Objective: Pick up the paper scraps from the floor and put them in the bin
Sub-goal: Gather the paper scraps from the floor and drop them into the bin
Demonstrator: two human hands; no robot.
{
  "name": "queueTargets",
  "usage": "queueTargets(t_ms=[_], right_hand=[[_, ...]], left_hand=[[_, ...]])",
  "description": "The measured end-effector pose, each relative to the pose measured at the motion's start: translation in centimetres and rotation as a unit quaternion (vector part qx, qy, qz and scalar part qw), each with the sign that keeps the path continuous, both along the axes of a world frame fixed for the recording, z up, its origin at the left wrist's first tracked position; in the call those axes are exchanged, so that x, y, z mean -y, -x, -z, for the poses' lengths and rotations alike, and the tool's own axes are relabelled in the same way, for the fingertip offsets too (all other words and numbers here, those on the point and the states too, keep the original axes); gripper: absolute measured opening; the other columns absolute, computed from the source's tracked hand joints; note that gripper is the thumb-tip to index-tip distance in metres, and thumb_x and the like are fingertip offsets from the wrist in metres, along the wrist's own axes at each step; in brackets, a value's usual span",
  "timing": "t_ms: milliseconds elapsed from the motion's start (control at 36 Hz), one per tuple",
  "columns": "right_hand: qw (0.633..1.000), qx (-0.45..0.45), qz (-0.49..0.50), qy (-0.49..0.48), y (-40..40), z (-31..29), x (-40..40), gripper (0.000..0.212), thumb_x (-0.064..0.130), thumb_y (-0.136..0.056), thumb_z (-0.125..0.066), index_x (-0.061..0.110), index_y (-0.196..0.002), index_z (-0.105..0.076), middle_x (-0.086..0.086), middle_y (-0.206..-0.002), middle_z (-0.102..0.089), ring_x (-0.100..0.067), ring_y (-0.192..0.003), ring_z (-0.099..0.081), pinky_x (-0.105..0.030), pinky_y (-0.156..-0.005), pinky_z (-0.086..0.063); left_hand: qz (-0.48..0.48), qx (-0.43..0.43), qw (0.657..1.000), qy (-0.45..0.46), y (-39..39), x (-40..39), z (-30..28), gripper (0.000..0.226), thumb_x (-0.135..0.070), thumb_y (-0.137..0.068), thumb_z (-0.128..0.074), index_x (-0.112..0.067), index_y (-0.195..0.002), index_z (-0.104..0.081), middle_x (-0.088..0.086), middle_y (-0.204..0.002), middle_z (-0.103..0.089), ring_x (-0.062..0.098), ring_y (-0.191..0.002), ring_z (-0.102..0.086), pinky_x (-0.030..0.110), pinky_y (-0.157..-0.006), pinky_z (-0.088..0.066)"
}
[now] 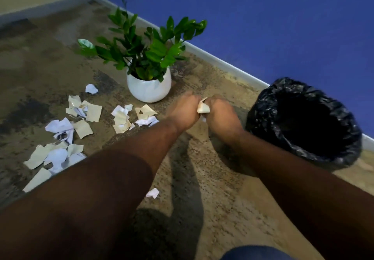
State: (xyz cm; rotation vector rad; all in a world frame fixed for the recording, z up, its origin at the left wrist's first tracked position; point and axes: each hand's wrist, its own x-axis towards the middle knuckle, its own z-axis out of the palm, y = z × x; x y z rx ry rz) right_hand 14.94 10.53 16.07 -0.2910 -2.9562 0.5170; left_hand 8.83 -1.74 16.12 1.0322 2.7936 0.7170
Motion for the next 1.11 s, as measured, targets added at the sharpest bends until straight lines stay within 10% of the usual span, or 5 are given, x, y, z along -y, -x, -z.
queueTargets(t_ms=[500,1111], right_hand=[[0.984,-0.110,0.079,-0.116,-7.4,-9.7,-14.7,0.012,0.012,-0.081,-0.071,0.010,-0.091,-0.065,-0.005,-0.087,-0.051,-0.023,-0.070,-0.049,-0.028,-0.060,-0.030],[0.983,-0.007,0.154,-0.098,-13.4,-6.3,-19.4,0.026,0.005,-0.076,-0.073,0.008,-0.100,-0.063,-0.012,-0.101,-0.056,-0.023,-0.077,-0.049,-0.030,-0.067,-0.036]], left_hand=[[0.062,-0.076,0.984,-0.147,-4.6,-16.5,-7.8,0.016,-0.015,-0.079,-0.067,-0.012,-0.094,-0.061,0.010,-0.100,-0.052,0.032,-0.089,-0.055,0.038,-0.063,-0.034],[0.134,0.032,0.988,-0.066,-10.1,-21.4,-4.4,0.064,-0.023,-0.071,-0.082,-0.012,-0.125,-0.049,0.010,-0.125,-0.045,0.027,-0.114,-0.044,0.043,-0.092,-0.047]])
